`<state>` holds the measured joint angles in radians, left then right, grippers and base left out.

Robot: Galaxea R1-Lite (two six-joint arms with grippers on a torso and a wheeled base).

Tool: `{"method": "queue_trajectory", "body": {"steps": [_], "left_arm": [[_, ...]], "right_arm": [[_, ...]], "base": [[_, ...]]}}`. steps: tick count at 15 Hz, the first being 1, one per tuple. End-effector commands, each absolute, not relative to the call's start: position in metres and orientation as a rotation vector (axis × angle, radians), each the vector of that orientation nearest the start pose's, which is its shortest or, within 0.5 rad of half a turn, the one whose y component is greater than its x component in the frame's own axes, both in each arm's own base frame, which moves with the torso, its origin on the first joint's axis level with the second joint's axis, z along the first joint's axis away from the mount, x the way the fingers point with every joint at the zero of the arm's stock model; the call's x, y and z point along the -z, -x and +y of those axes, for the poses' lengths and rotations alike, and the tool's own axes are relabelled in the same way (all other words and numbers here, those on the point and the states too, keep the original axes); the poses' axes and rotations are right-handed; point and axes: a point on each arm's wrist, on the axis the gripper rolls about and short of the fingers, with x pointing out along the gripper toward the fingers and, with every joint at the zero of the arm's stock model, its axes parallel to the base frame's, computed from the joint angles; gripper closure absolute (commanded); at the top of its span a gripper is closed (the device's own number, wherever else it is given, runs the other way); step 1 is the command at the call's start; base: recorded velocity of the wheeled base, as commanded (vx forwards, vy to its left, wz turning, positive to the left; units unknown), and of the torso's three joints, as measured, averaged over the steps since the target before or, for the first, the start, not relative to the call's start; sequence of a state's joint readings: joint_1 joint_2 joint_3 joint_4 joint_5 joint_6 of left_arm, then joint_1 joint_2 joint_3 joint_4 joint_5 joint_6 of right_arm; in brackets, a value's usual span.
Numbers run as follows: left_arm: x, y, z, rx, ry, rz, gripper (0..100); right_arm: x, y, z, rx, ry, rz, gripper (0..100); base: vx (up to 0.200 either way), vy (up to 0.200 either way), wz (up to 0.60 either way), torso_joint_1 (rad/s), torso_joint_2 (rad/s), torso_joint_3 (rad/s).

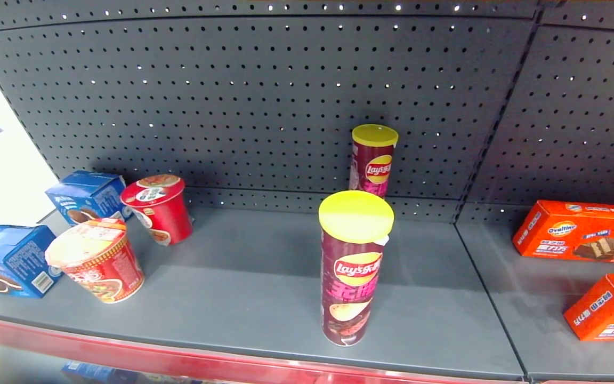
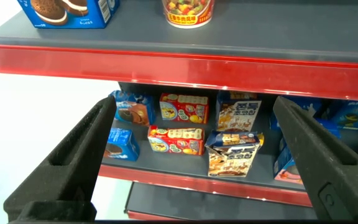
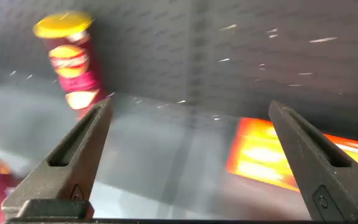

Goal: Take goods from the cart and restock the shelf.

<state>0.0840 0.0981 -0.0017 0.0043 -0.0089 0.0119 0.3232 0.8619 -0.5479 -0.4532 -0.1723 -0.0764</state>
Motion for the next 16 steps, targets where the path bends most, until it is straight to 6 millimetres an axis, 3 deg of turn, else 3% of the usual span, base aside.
{"method": "queue_trajectory", "body": {"steps": [1,2,3,4,10,16], "left_arm": [[-0.077,0.015,-0.002,-0.076,-0.007,0.103,0],[-0.077,0.015,-0.001,-0.074,-0.007,0.103,0],[-0.077,0.015,-0.001,-0.074,-0.007,0.103,0],[-0.077,0.015,-0.002,-0.076,-0.007,0.102,0],[-0.077,0.015,-0.001,-0.074,-0.007,0.103,0],[-0.077,0.015,-0.001,-0.074,-0.007,0.103,0]], "right_arm": [[-0.211,-0.027,0.002,-0.047,0.080,-0.213,0],[-0.192,-0.022,0.001,-0.019,0.088,-0.194,0],[-0.147,-0.010,-0.003,0.125,0.154,-0.151,0],[-0.125,-0.005,-0.003,0.182,0.160,-0.133,0],[-0.083,0.018,-0.003,0.136,0.080,0.010,0],[-0.082,0.022,0.001,-0.041,0.050,-0.029,0]], "base": [[0.000,0.000,0.00,0.000,0.00,0.000],[0.000,0.000,0.00,0.000,0.00,0.000],[0.000,0.000,0.00,0.000,0.00,0.000],[0.000,0.000,0.00,0.000,0.00,0.000],[0.000,0.000,0.00,0.000,0.00,0.000],[0.000,0.000,0.00,0.000,0.00,0.000]]}}
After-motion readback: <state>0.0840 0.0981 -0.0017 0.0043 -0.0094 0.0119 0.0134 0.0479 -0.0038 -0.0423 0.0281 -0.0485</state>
